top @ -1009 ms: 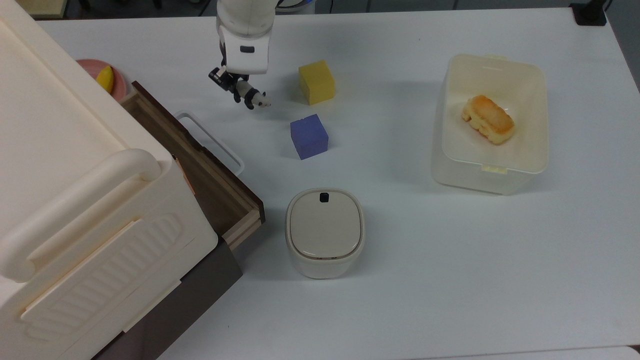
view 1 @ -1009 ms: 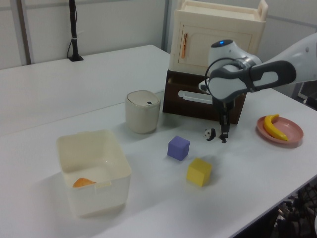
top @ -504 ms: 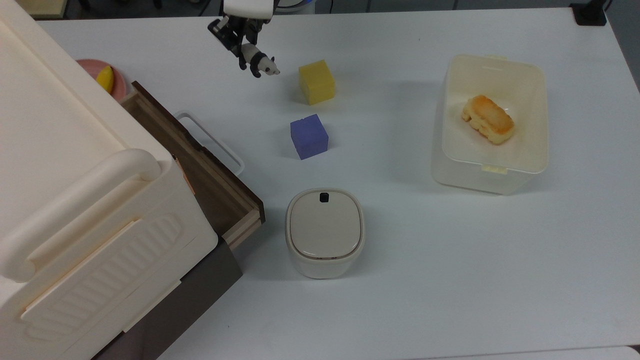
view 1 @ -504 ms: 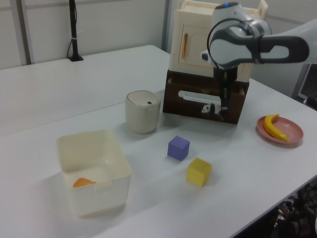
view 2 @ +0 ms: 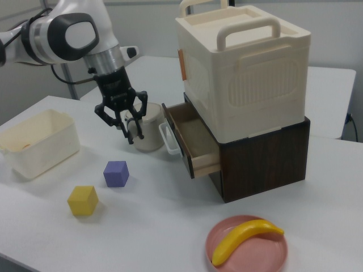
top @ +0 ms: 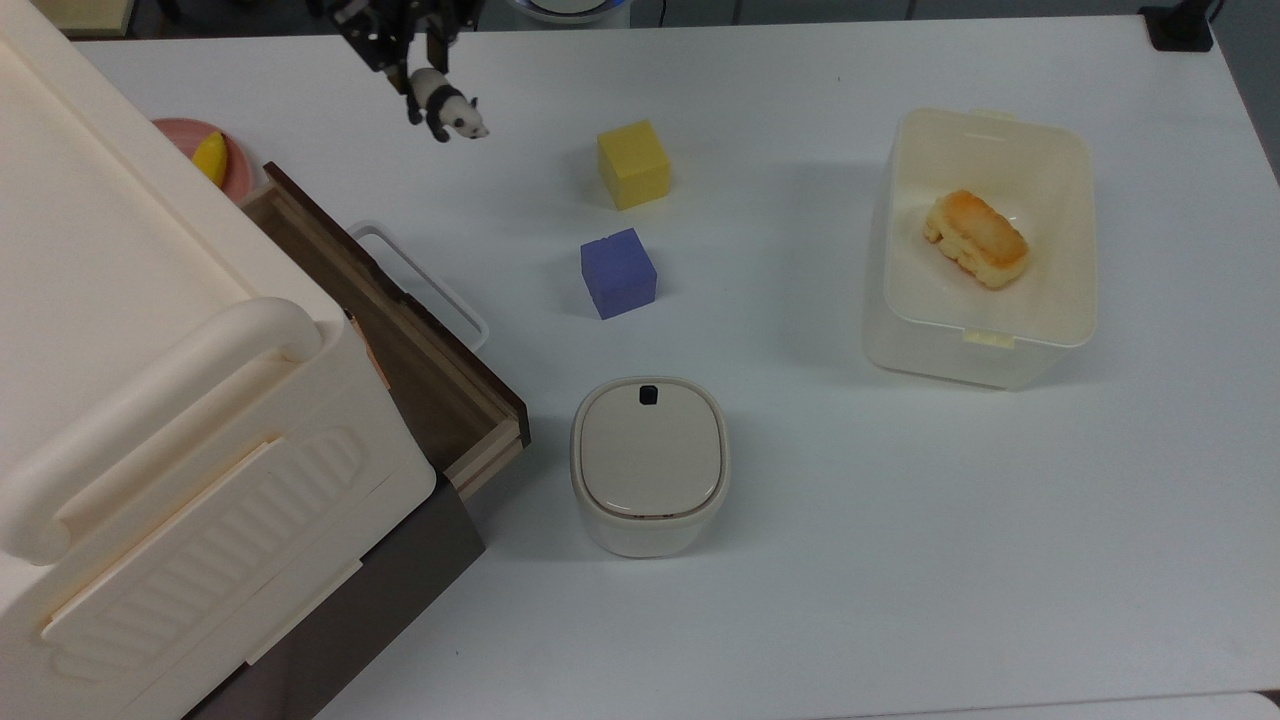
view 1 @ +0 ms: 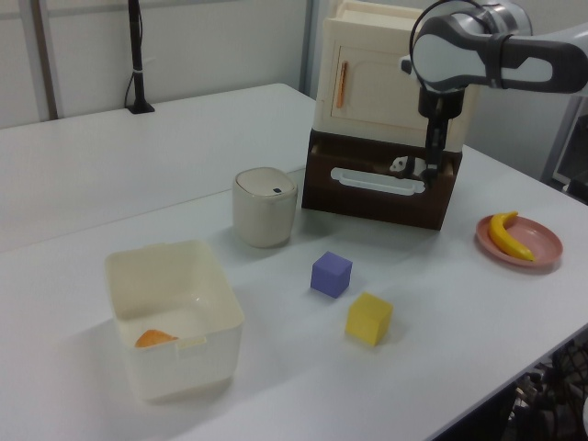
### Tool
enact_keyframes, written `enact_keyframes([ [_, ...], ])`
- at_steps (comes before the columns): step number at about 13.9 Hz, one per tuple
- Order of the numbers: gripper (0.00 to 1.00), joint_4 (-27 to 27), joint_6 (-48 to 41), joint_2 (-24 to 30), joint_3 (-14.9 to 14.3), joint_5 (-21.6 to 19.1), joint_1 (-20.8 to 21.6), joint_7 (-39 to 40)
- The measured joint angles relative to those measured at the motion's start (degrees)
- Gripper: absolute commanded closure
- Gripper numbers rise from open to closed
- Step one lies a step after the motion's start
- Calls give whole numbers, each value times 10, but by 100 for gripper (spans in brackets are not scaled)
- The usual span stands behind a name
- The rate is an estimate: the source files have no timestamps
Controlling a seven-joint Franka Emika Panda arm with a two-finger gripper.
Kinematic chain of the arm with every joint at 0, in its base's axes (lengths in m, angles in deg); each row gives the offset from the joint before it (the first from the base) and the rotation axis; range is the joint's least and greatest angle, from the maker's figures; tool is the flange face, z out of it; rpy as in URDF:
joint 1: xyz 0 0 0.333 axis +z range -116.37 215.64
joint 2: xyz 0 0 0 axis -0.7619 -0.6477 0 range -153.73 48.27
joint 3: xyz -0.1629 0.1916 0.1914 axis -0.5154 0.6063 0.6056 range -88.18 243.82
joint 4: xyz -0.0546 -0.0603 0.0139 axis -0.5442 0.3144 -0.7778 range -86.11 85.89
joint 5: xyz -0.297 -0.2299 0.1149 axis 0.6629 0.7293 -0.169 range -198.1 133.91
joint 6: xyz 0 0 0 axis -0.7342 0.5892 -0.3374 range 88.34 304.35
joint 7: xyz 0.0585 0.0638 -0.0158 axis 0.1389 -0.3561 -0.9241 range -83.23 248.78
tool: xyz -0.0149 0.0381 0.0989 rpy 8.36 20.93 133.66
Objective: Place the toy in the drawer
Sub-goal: 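Carry the panda toy over the open drawer and lower it inside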
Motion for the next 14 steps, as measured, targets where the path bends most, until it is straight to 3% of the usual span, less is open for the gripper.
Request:
enact_keyframes([
  [7,100,39,106,-64,-39,0,-4,0],
  [14,100,83,178,-131,-43,3,-22,0],
])
